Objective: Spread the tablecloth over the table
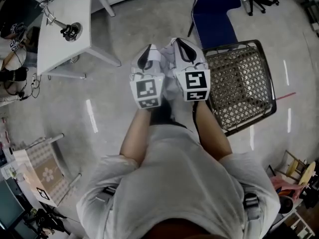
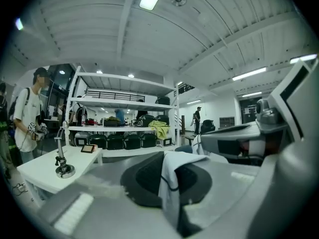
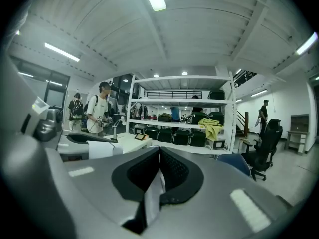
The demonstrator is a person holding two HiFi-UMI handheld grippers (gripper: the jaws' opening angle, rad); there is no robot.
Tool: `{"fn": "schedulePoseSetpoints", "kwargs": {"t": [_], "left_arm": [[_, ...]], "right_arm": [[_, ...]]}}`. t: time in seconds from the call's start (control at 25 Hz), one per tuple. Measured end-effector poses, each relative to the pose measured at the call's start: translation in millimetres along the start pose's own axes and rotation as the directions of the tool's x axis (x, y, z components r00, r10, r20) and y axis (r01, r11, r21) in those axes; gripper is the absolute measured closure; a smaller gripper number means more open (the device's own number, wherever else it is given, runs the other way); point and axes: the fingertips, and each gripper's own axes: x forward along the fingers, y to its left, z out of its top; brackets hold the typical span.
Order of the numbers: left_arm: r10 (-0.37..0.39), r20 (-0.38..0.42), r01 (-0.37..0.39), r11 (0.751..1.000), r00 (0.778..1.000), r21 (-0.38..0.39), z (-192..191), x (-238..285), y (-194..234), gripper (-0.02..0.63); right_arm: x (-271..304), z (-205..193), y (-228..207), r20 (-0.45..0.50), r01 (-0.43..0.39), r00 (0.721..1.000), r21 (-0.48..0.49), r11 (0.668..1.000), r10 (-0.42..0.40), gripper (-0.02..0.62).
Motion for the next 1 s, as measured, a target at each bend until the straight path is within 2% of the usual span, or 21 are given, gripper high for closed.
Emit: {"fn": "schedulePoseSetpoints", "kwargs": {"t": [0.16, 0.32, 0.48, 0.68, 0.84, 1.0], "left_arm": [[-0.025, -0.009, 0.025, 0.999, 1.0, -0.022, 6.9, 43.2, 8.9, 0.586], [-0.057, 0.001, 0.057, 0.997, 0.998, -0.05, 14.6, 78.1, 21.9, 0.585], [-0.098, 0.005, 0.098, 0.994, 0.995, -0.052, 19.6, 106.6, 17.5, 0.586], [-0.161, 0.003, 0.161, 0.986, 0.987, -0.041, 25.4, 139.2, -3.2, 0.585], [-0.217, 0.004, 0.217, 0.975, 0.976, -0.037, 32.6, 162.1, -36.3, 0.586], [-0.223, 0.001, 0.223, 0.974, 0.975, -0.033, 40.6, 184.7, -68.2, 0.586]], "right_arm": [[33.1, 3.4, -28.7, -0.031, 0.041, 0.999, 0.009, 0.999, -0.041, 0.586], [65.7, 9.4, -42.1, -0.051, 0.07, 0.996, -0.023, 0.997, -0.071, 0.588], [83.7, 8.6, -57.9, -0.069, 0.096, 0.993, -0.029, 0.995, -0.098, 0.587], [90.5, 9.0, -92.1, -0.081, 0.16, 0.984, -0.017, 0.987, -0.161, 0.586], [84.7, 7.4, -127.0, -0.068, 0.201, 0.977, -0.005, 0.979, -0.201, 0.586], [74.5, 9.1, -172.9, -0.032, 0.204, 0.979, 0.033, 0.979, -0.202, 0.588]]}}
